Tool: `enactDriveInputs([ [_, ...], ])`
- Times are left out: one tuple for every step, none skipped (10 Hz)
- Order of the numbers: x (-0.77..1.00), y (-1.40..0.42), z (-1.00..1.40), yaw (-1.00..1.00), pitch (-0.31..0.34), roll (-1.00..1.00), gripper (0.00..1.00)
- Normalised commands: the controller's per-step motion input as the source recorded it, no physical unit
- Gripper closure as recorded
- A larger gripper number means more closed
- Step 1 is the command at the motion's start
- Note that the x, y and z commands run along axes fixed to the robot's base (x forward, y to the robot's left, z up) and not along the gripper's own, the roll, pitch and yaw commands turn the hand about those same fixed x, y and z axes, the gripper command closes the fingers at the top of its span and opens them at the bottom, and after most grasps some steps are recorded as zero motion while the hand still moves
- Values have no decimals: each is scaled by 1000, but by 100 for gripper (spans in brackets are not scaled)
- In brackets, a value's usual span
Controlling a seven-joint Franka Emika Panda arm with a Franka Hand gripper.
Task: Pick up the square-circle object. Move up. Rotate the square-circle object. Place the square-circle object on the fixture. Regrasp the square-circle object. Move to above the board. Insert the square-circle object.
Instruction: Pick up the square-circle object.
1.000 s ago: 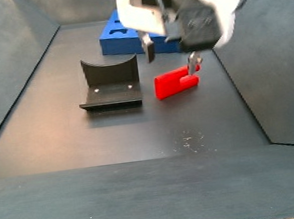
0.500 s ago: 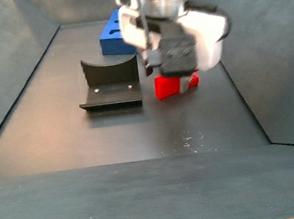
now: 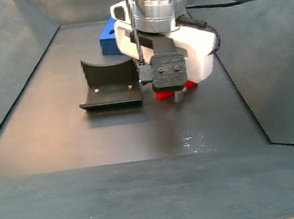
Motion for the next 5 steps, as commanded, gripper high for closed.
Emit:
enactDriveInputs([
  [0, 0, 0, 0, 0, 23, 0],
  [0, 0, 0, 0, 0, 0, 100],
  [0, 0, 0, 0, 0, 0, 100],
  [0, 0, 0, 0, 0, 0, 100],
  [0, 0, 0, 0, 0, 0, 100],
])
